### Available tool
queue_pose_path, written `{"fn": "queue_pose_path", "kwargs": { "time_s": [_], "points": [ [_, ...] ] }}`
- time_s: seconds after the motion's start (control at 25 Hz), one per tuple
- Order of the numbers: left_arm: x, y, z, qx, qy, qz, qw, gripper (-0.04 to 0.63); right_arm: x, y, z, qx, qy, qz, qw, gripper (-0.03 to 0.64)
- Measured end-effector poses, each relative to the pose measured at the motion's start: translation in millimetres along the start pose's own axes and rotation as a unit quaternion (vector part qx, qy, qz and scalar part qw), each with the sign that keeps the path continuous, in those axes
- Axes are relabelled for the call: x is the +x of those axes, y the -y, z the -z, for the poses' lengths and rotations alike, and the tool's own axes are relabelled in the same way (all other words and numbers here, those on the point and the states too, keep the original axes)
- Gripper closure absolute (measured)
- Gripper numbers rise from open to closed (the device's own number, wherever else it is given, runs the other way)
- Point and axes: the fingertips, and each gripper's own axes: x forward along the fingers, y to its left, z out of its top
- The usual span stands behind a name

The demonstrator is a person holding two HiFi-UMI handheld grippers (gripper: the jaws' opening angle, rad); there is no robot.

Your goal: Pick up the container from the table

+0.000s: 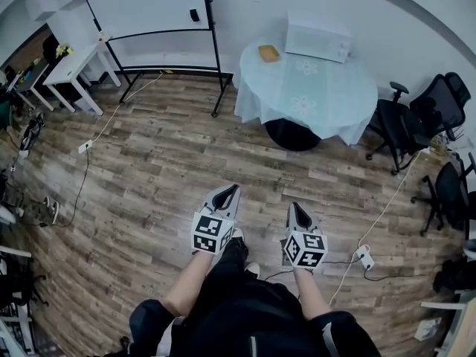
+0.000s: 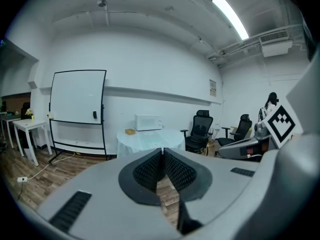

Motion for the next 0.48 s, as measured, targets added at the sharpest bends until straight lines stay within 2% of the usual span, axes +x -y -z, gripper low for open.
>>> {"fn": "queue_pose_path", "kwargs": {
  "time_s": [0.48],
  "points": [
    [78,-21,-23,0.005,0.009,0.022,0.9997,0.571,62,23,-31,-0.01,0.003,0.004,1.0,0.592]
  ]
}}
